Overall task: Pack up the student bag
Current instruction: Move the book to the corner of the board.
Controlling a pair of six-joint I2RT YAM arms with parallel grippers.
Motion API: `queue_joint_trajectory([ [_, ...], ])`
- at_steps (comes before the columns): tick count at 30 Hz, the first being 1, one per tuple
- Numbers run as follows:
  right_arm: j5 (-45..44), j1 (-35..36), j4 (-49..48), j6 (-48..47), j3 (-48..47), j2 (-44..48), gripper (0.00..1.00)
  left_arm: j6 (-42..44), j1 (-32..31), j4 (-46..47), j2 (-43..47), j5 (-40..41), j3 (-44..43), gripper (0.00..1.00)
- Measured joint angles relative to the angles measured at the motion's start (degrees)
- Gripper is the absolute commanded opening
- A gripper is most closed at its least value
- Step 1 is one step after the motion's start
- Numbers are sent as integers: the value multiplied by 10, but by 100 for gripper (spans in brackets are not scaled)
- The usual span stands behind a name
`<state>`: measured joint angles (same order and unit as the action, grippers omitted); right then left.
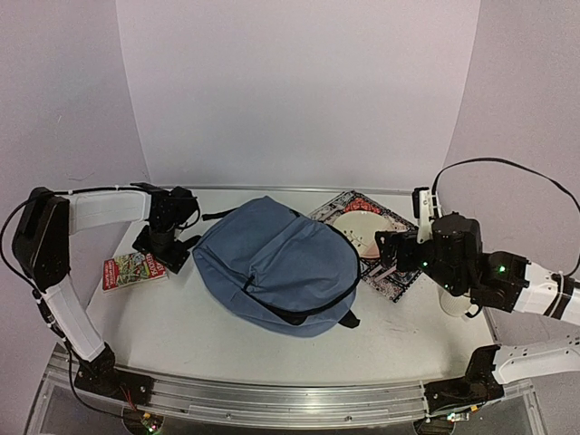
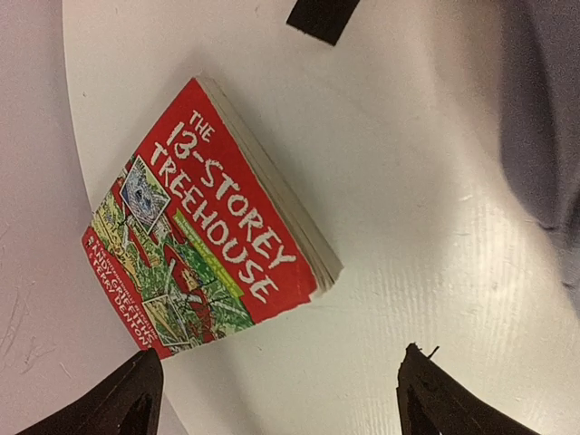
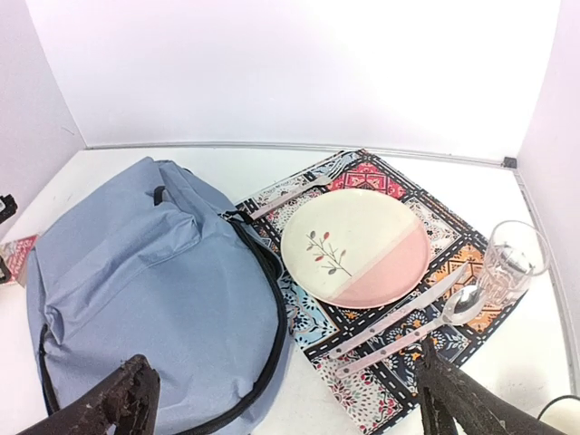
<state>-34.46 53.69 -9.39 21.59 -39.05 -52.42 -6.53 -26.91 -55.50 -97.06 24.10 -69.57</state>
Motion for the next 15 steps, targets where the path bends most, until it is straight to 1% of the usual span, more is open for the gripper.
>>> queue_joint_trajectory([
  [7, 10, 0, -2, -24, -1, -19, 98, 54, 27, 6, -80, 46, 27, 89],
  [12, 22, 0, -14, -32, -1, -28, 98, 80, 57, 10, -118, 76, 26, 82],
  [15, 26, 0, -24, -39, -2, -33, 98, 88, 72, 10, -133, 86, 12, 73],
])
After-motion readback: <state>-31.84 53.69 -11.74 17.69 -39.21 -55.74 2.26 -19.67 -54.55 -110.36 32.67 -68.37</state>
